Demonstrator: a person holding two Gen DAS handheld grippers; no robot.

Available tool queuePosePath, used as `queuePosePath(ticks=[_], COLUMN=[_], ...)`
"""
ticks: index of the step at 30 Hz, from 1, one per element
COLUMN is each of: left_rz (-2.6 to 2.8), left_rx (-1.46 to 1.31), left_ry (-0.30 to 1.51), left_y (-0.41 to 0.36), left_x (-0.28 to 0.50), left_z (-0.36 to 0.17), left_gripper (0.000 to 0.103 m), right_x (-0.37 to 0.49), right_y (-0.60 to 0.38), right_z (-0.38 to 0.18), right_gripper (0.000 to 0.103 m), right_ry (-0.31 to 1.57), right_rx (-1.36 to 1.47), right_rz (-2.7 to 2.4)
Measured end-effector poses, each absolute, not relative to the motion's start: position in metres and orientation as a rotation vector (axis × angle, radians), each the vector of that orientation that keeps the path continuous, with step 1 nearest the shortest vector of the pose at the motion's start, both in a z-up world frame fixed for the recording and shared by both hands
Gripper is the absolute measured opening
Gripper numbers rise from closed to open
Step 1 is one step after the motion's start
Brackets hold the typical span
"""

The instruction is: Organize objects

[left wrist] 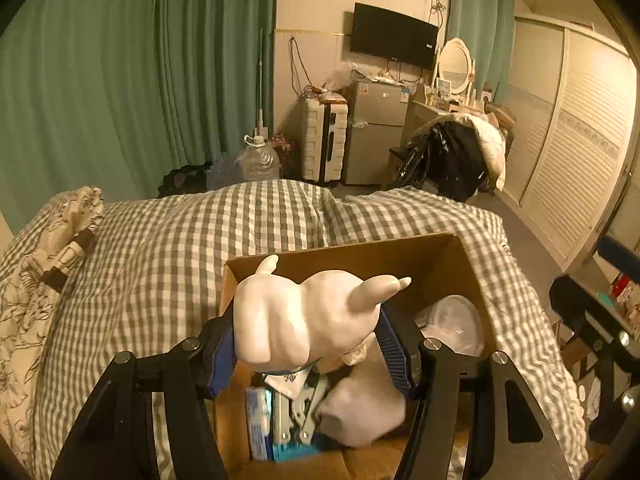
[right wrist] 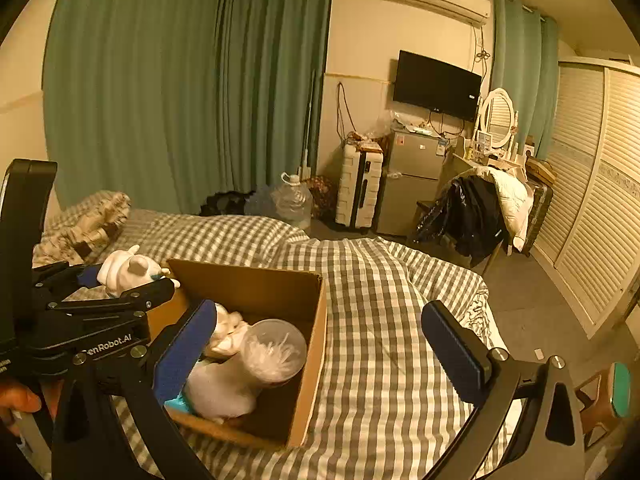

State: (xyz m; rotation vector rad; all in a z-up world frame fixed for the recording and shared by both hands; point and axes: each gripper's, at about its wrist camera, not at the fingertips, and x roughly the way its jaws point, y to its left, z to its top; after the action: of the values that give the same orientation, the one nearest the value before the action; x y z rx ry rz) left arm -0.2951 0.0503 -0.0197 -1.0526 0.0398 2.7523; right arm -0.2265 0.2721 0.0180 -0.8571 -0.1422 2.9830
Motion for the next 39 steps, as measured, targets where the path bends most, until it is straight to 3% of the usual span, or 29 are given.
queuePosePath(ticks=[6,7,9,10,19,23,33,39], left_rz=[2.729,2.719,2.726,2.746,2.803,2.844,2.907,2.942], left_rx=[-1.097,-1.111,-1.124,-1.113,-1.004,-0.901,-0.671,-0.593], left_ry=[0.061,0.049,0.051,0.061,0.076,0.056,0.023,0.020], left_y=[0.052,0.050,0.049,0.048,0.038,0.031,0.007,-0.010], left_x=[-0.312,-0.315,-0.316,-0.314,-0.282,-0.252,-0.158,-0.114], left_z=[-0.053,-0.057,-0.062,-0.062,-0.021,0.016,0.101,0.120], left_gripper=[0.067,0.070,0.092,0.093,0.093,0.103,0.103,0.103], right_x=[-0.249,-0.250,-0.252,-0.252,-0.229,-0.203,-0.116,-0.077], right_y=[0.272,0.272,0.275,0.275,0.283,0.281,0.271,0.257], right_z=[-0.005,-0.009,-0.015,-0.018,0.002,0.027,0.095,0.121], right_gripper=[0.103,0.103,0.103,0.103,0.103,0.103,0.103,0.103], right_ry=[-0.122,-0.117,-0.119,-0.124,-0.093,-0.087,-0.072,-0.092], right_rx=[-0.905,-0.916,-0.940,-0.947,-0.913,-0.862,-0.688,-0.581], right_rz=[2.973,2.974,2.965,2.957,2.944,2.957,2.997,3.017])
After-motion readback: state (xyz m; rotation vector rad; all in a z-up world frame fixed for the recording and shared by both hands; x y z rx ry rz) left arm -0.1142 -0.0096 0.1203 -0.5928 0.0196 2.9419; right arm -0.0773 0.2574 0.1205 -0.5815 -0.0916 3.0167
